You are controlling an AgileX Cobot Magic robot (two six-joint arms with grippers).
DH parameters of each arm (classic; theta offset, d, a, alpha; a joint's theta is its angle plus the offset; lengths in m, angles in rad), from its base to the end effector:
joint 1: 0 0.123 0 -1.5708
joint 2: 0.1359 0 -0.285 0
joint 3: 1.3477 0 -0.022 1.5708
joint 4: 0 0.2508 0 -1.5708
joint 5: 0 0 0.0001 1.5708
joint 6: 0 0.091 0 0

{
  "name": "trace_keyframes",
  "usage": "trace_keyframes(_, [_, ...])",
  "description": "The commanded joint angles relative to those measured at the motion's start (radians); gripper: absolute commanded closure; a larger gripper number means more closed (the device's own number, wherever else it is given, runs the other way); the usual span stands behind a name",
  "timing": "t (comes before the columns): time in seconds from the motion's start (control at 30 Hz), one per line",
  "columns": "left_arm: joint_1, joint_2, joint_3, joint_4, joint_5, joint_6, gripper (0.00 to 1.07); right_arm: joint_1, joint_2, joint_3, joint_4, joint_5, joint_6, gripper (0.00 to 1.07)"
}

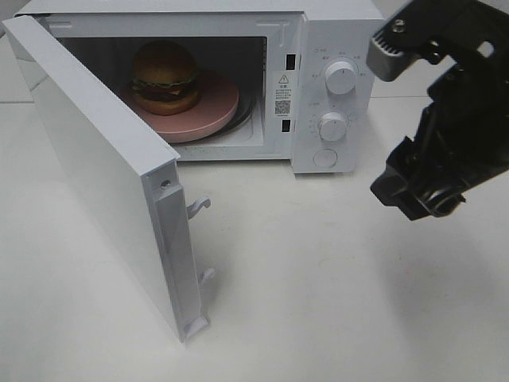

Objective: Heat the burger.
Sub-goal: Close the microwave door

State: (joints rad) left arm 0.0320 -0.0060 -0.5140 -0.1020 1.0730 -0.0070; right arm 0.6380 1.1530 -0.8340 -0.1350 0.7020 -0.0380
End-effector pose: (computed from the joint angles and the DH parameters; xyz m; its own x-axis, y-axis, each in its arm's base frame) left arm -0.0079 -0.0084 0.2805 -0.4489 -0.0700 -0.8908 0.0231 0.9957 -0.0899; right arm 0.1847 0.1271 0.2879 -0.5595 -0.5895 -0.5826 -0.6367 0.7557 -0.1532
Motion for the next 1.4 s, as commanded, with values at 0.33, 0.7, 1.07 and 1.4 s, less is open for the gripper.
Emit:
trace_keyframes(0.33, [-0.001,-0.001,-0.001,-0.005,-0.002,0.000,0.21,0.002,-0.215,0.038,-0.002,0.320,0.115,0.31])
trace_keyframes(0.7, [-0.001,-0.001,-0.001,-0.005,-0.002,0.000,0.21,0.002,-0.402,0.038,-0.004,0.393,0.162,0.31])
trace_keyframes(1.07, [-0.001,-0.001,-0.001,-0.005,-0.002,0.000,0.21,-0.001,-0.587,0.039,-0.014,0.452,0.166,0.31])
trace_keyframes(1.4, [-0.001,-0.001,-0.001,-0.005,-0.002,0.000,0.21,-0.204,-0.699,0.127,-0.012,0.441,0.115,0.31])
